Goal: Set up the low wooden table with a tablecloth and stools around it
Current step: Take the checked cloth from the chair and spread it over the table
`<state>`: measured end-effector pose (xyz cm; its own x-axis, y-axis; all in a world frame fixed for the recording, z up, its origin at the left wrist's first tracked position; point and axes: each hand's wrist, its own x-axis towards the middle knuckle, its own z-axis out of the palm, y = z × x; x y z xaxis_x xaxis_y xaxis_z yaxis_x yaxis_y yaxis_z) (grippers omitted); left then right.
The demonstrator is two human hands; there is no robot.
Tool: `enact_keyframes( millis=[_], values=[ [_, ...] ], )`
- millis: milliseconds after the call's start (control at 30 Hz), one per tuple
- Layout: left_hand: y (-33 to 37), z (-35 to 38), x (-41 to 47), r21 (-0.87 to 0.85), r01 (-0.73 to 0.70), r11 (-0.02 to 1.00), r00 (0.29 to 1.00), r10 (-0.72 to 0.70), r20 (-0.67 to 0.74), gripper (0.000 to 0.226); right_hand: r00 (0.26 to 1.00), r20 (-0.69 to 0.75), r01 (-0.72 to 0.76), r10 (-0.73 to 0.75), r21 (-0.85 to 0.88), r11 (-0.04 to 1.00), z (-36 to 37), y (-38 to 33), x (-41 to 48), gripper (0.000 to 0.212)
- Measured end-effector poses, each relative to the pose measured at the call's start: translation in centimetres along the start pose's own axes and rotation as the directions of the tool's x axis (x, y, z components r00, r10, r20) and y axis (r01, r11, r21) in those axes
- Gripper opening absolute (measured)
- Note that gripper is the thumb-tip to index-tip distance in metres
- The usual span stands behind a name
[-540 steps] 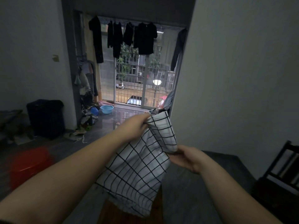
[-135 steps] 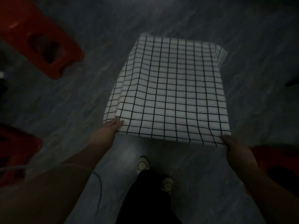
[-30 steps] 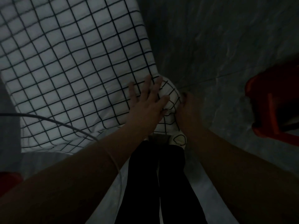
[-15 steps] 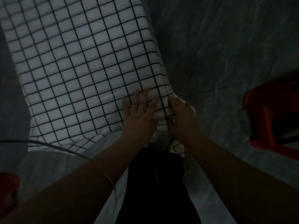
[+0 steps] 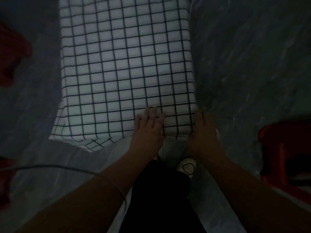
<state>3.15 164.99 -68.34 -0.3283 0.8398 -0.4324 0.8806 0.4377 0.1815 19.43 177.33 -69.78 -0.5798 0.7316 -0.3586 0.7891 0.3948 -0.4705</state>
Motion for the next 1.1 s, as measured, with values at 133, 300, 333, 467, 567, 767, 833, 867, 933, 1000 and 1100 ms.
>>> enact_keyframes(
  millis=[133, 300, 333, 467, 567, 767, 833, 867, 933, 1000, 1100],
  values=[
    [-2.8, -0.7, -3.2, -0.106, 0.128, 0.986, 0.992, -0.129, 0.001, 0.086, 0.969, 0.053, 0.245, -0.243, -0.052, 0.968, -1.0, -4.9, -0.7, 0.078],
    [-8.4, -0.8, -7.4, -0.17, 0.274, 0.947, 0.961, -0.276, 0.011, 0.092, 0.897, 0.241, 0.401, -0.37, -0.096, 0.911, 1.5, -11.2, -0.9, 0.079],
    [-9.7, -0.6, -8.3, -0.192, 0.299, 0.935, 0.953, -0.304, 0.005, 0.091, 0.885, 0.258, 0.423, -0.388, -0.095, 0.901, 2.2, -12.5, -1.0, 0.079],
    [-15.6, 0.4, -11.8, -0.343, 0.398, 0.851, 0.904, -0.427, -0.008, 0.086, 0.836, 0.321, 0.496, -0.446, -0.092, 0.864, 5.7, -18.2, -1.0, 0.074],
    [-20.1, 0.8, -13.8, -0.471, 0.46, 0.753, 0.848, -0.53, -0.019, 0.079, 0.815, 0.355, 0.52, -0.458, -0.097, 0.849, 8.3, -22.1, -0.8, 0.07],
    [-29.4, 1.8, -16.2, -0.769, 0.552, 0.323, 0.623, -0.772, 0.123, 0.063, 0.766, 0.404, 0.575, -0.501, -0.081, 0.814, 13.9, -29.9, -0.9, 0.066],
    [-32.1, 2.0, -16.1, -0.787, 0.564, 0.25, 0.58, -0.799, 0.162, 0.062, 0.753, 0.402, 0.607, -0.522, -0.115, 0.787, 15.3, -31.6, -0.7, 0.064],
    [-33.3, 2.0, -15.9, -0.797, 0.562, 0.222, 0.575, -0.797, 0.184, 0.063, 0.749, 0.406, 0.616, -0.523, -0.136, 0.776, 15.8, -32.2, -0.5, 0.063],
    [-35.4, 2.0, -15.2, -0.795, 0.563, 0.228, 0.605, -0.769, 0.208, 0.065, 0.76, 0.409, 0.609, -0.505, -0.179, 0.773, 16.6, -33.0, 0.0, 0.062],
    [-36.7, 2.0, -14.4, -0.777, 0.56, 0.288, 0.67, -0.709, 0.22, 0.06, 0.793, 0.392, 0.574, -0.466, -0.226, 0.787, 17.1, -33.5, 0.7, 0.06],
    [-38.1, 1.9, -13.3, -0.778, 0.575, 0.252, 0.718, -0.612, 0.332, 0.051, 0.822, 0.4, 0.529, -0.405, -0.276, 0.802, 17.5, -33.8, 1.5, 0.061]
  ],
)
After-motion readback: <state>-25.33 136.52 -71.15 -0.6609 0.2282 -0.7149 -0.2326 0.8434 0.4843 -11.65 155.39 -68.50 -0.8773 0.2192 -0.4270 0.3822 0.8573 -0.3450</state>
